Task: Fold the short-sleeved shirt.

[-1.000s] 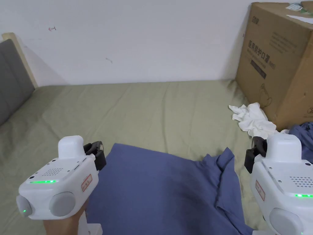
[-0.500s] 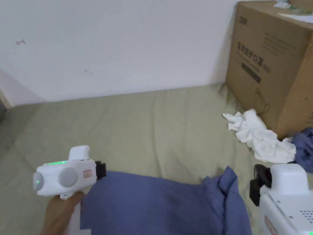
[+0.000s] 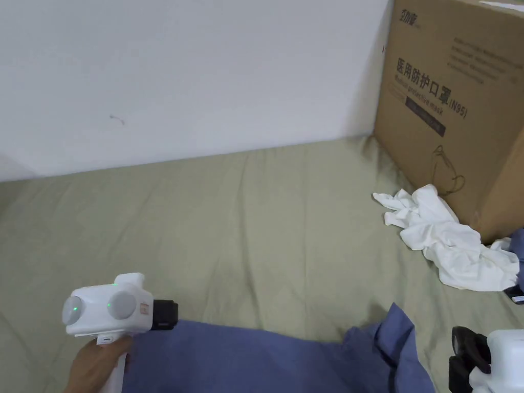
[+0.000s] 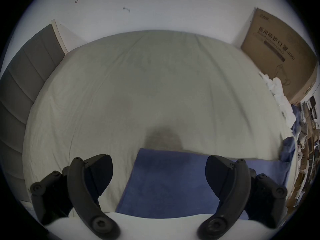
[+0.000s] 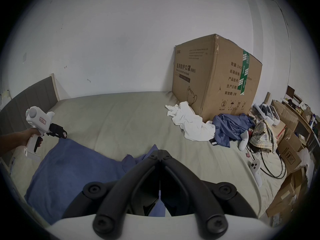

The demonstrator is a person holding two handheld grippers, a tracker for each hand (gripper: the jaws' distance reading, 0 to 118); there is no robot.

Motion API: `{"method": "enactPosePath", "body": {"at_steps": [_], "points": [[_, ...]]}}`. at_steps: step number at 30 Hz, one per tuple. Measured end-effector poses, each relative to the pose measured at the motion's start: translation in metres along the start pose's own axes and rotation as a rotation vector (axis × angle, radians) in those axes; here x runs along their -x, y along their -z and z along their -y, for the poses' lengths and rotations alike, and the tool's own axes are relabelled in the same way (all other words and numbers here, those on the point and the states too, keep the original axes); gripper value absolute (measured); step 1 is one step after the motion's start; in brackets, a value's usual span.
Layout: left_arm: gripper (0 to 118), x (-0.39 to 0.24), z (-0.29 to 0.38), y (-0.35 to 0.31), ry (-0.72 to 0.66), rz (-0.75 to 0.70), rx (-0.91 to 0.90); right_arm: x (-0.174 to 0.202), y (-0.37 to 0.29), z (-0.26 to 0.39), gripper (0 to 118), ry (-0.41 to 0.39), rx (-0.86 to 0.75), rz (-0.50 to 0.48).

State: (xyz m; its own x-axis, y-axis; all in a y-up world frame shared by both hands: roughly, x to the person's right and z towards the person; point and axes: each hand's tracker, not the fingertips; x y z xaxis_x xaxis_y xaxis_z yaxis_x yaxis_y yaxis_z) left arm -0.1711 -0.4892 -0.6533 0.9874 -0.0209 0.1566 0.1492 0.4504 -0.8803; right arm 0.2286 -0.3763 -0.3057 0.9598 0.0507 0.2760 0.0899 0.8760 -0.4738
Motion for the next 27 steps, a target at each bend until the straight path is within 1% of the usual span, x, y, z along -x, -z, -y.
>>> {"method": "enactPosePath", "body": {"at_steps": [1, 2, 3, 4, 5, 6, 8, 9, 12, 14, 16, 17, 18, 19, 20, 21, 22, 24, 27], "points": [[103, 0.000, 0.001, 0.005, -0.003, -0.016, 0.012, -0.001, 0.001, 0.002, 2, -0.002, 0.006, 0.002], [103, -0.001, 0.002, 0.009, -0.006, -0.011, 0.025, -0.001, 0.003, 0.003, 2, -0.003, 0.011, 0.005], [87, -0.002, 0.005, 0.012, -0.007, 0.010, 0.053, -0.001, 0.005, 0.004, 2, -0.003, 0.016, 0.006], [54, -0.003, 0.010, 0.012, -0.009, 0.068, 0.075, -0.001, 0.007, 0.005, 2, -0.003, 0.023, 0.007], [35, -0.005, 0.014, 0.012, -0.012, 0.090, 0.079, -0.002, 0.007, 0.006, 2, -0.001, 0.028, 0.007], [33, -0.008, 0.016, 0.009, -0.011, 0.050, 0.037, -0.002, 0.008, 0.006, 2, 0.000, 0.033, 0.006], [17, -0.006, 0.018, 0.006, -0.024, 0.068, 0.016, -0.002, 0.009, 0.004, 2, 0.002, 0.038, 0.004], [10, -0.005, 0.019, 0.002, -0.033, 0.087, 0.003, -0.003, 0.009, 0.004, 2, 0.005, 0.043, 0.003], [9, -0.003, 0.028, -0.026, -0.065, 0.143, -0.092, -0.008, 0.017, 0.000, 2, 0.055, 0.075, -0.013], [8, 0.000, 0.036, -0.051, -0.091, 0.192, -0.166, -0.012, 0.030, -0.001, 2, 0.073, 0.118, -0.023], [8, 0.004, 0.043, -0.075, -0.110, 0.242, -0.214, -0.014, 0.049, -0.002, 4, 0.087, 0.210, -0.040], [8, 0.005, 0.048, -0.088, -0.113, 0.259, -0.233, -0.016, 0.061, 0.000, 13, 0.109, 0.245, -0.050], [8, 0.007, 0.052, -0.099, -0.113, 0.276, -0.249, -0.016, 0.072, 0.003, 27, 0.123, 0.277, -0.057], [8, 0.007, 0.056, -0.109, -0.109, 0.281, -0.260, -0.016, 0.084, 0.005, 60, 0.130, 0.329, -0.061], [8, 0.006, 0.060, -0.121, -0.110, 0.285, -0.269, -0.015, 0.095, 0.007, 91, 0.143, 0.367, -0.064], [8, 0.007, 0.064, -0.131, -0.110, 0.293, -0.275, -0.016, 0.110, 0.012, 110, 0.139, 0.406, -0.052], [8, 0.008, 0.068, -0.138, -0.108, 0.297, -0.285, -0.015, 0.120, 0.017, 117, 0.153, 0.435, -0.041], [8, 0.007, 0.072, -0.149, -0.103, 0.297, -0.294, -0.011, 0.136, 0.024, 116, 0.148, 0.434, -0.025], [8, 0.008, 0.077, -0.160, -0.107, 0.307, -0.301, -0.004, 0.158, 0.034, 116, 0.127, 0.534, -0.001]]}}
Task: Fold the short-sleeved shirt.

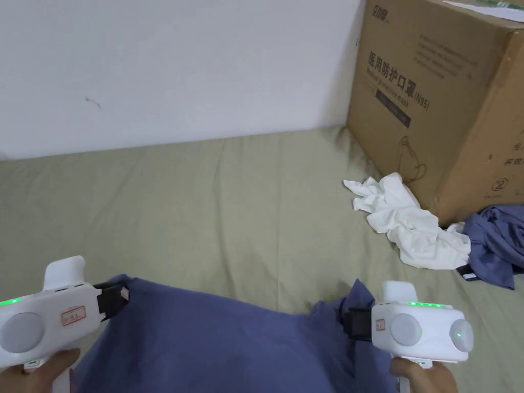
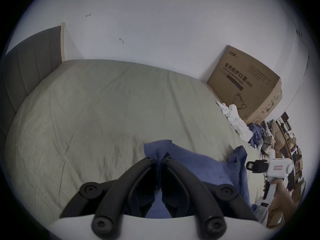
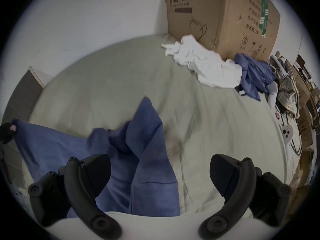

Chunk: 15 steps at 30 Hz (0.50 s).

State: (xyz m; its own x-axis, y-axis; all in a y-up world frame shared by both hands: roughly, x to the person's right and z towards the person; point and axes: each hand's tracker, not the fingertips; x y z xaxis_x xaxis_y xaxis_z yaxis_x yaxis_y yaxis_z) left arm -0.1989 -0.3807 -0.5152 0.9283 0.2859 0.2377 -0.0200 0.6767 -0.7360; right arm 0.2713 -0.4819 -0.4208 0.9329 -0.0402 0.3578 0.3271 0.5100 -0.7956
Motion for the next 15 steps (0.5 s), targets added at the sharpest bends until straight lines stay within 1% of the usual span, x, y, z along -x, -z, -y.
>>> {"method": "enactPosePath", "body": {"at_steps": [1, 3, 4, 5, 7, 8, 10, 13, 15], "points": [[8, 0.001, -0.001, 0.001, 0.002, 0.001, -0.002, 0.002, 0.006, 0.001, 111, -0.009, 0.014, 0.007], [8, -0.001, 0.000, -0.001, 0.011, -0.006, 0.000, 0.003, 0.015, 0.004, 87, -0.017, 0.027, 0.038], [8, -0.001, 0.001, -0.002, 0.015, -0.008, 0.003, 0.003, 0.017, 0.006, 78, -0.025, 0.033, 0.057], [8, -0.001, 0.001, -0.001, 0.018, -0.011, 0.004, 0.004, 0.020, 0.008, 78, -0.034, 0.036, 0.073], [8, 0.000, 0.003, -0.001, 0.011, -0.009, 0.007, 0.004, 0.018, 0.014, 29, -0.050, 0.047, 0.069], [8, 0.000, 0.004, -0.002, 0.004, -0.008, 0.010, 0.002, 0.013, 0.017, 21, -0.049, 0.033, 0.071], [8, 0.009, 0.005, 0.002, -0.002, -0.009, 0.006, -0.003, 0.009, 0.020, 8, -0.051, 0.005, 0.058], [8, 0.009, 0.007, 0.000, -0.011, -0.017, -0.003, -0.008, -0.011, 0.021, 5, -0.087, -0.058, 0.051], [8, 0.010, 0.009, -0.006, -0.017, -0.021, -0.017, -0.013, -0.031, 0.021, 5, -0.104, -0.115, 0.025]]}}
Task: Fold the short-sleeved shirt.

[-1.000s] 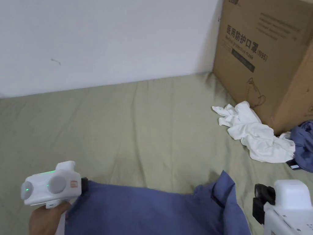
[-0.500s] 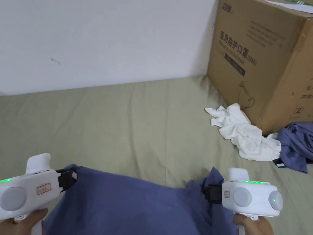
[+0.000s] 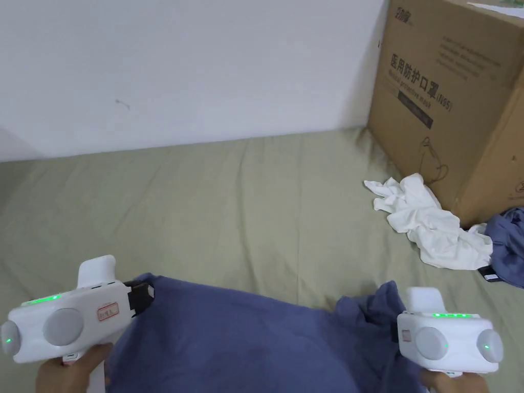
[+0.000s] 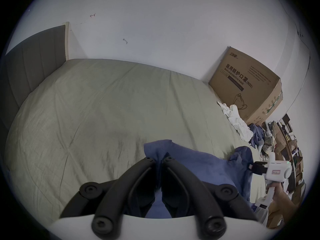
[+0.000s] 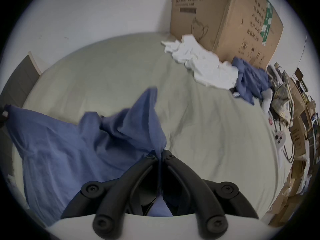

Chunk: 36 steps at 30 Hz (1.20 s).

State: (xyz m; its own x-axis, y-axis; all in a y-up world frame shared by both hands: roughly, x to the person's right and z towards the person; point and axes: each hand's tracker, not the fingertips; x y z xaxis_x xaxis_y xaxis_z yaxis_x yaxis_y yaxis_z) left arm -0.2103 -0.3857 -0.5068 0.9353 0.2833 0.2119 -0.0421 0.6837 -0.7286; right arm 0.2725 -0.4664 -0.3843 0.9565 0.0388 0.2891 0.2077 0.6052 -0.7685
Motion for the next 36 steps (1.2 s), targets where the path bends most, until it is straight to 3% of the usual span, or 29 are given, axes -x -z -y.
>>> {"method": "enactPosePath", "body": {"at_steps": [10, 18, 32, 36], "points": [[8, 0.007, -0.009, -0.073, -0.069, -0.023, -0.148, -0.018, -0.136, -0.044, 5, 0.005, -0.381, -0.118], [8, -0.007, -0.065, -0.162, -0.028, -0.091, -0.328, 0.013, -0.222, -0.112, 5, -0.070, -0.627, -0.132], [8, -0.020, -0.199, -0.245, 0.012, -0.158, -0.552, 0.037, -0.290, -0.248, 5, -0.063, -0.882, -0.151], [8, -0.023, -0.227, -0.247, 0.042, -0.184, -0.581, 0.032, -0.295, -0.278, 5, -0.004, -0.904, -0.187]]}}
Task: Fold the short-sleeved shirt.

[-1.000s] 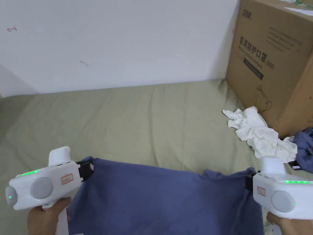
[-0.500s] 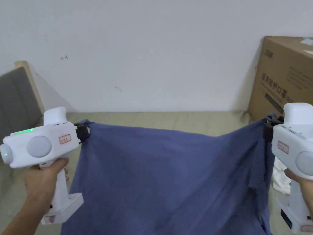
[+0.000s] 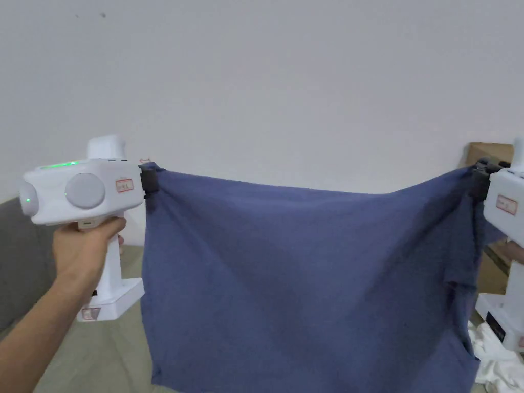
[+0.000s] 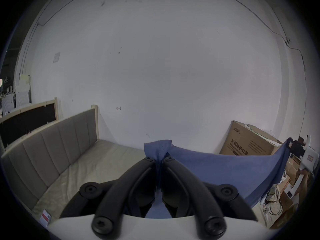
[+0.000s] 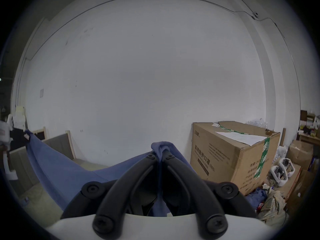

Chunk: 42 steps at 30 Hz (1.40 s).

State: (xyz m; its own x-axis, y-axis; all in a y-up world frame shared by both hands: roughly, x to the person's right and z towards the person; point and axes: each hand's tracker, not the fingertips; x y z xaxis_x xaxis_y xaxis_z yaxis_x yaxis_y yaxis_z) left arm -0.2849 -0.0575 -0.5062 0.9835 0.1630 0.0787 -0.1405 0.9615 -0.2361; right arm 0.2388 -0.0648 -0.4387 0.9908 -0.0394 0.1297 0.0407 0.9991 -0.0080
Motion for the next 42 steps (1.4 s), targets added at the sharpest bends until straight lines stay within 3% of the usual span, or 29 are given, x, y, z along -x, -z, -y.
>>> {"method": "enactPosePath", "body": {"at_steps": [2, 9, 19, 22, 32, 42], "points": [[8, 0.000, -0.007, 0.008, -0.004, 0.001, -0.010, -0.003, 0.010, -0.007, 5, 0.042, -0.007, -0.006], [8, 0.000, 0.014, 0.049, 0.019, -0.010, 0.025, -0.010, 0.038, 0.015, 5, 0.059, 0.016, -0.027], [8, 0.013, 0.144, 0.103, 0.021, 0.002, 0.218, -0.024, 0.052, 0.142, 5, 0.072, 0.226, -0.070], [8, 0.021, 0.190, 0.103, 0.010, 0.001, 0.277, -0.032, 0.045, 0.183, 5, 0.108, 0.294, -0.088], [8, 0.068, 0.319, 0.052, -0.031, -0.041, 0.463, -0.036, -0.043, 0.287, 5, 0.164, 0.492, -0.121], [8, 0.089, 0.377, -0.037, -0.059, -0.075, 0.570, -0.030, -0.151, 0.340, 5, 0.214, 0.640, -0.149]]}}
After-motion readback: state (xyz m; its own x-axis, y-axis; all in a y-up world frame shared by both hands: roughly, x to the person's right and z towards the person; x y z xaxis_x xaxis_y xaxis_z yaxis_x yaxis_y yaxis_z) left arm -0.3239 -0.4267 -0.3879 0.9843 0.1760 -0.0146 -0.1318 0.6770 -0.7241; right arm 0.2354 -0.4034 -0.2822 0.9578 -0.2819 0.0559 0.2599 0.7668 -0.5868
